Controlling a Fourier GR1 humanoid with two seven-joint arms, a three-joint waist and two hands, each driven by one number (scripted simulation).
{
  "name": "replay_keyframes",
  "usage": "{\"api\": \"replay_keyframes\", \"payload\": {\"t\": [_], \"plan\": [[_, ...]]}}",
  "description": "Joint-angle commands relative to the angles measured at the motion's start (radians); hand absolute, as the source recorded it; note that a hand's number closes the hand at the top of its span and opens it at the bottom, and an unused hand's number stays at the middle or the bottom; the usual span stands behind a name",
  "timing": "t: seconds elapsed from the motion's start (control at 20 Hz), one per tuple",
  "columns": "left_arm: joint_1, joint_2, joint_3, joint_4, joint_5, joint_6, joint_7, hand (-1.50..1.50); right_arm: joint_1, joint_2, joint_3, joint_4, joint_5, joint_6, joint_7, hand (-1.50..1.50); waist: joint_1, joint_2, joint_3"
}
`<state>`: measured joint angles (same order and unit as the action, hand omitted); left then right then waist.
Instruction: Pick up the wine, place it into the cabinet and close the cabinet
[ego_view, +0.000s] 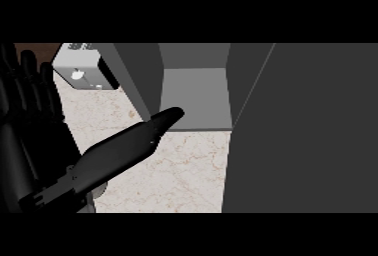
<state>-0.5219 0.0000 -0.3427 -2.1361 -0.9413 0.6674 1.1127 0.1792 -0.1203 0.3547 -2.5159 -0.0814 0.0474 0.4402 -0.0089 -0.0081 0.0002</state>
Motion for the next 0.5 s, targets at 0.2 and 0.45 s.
{"api": "replay_keyframes", "payload": {"t": [0.2, 0.45], "plan": [[0.068, 0.0, 0.056, -0.104, -0.02, -0.086, 0.075, -1.5, 0.018, -0.025, 0.006, -0.226, -0.011, -0.034, 0.111, -1.5, 0.003, 0.002, 0.0], [0.188, 0.037, 0.092, -0.182, -0.012, -0.108, 0.026, -1.5, 0.04, -0.035, 0.008, -0.247, -0.014, -0.033, 0.105, -1.5, 0.001, 0.001, -0.001]]}}
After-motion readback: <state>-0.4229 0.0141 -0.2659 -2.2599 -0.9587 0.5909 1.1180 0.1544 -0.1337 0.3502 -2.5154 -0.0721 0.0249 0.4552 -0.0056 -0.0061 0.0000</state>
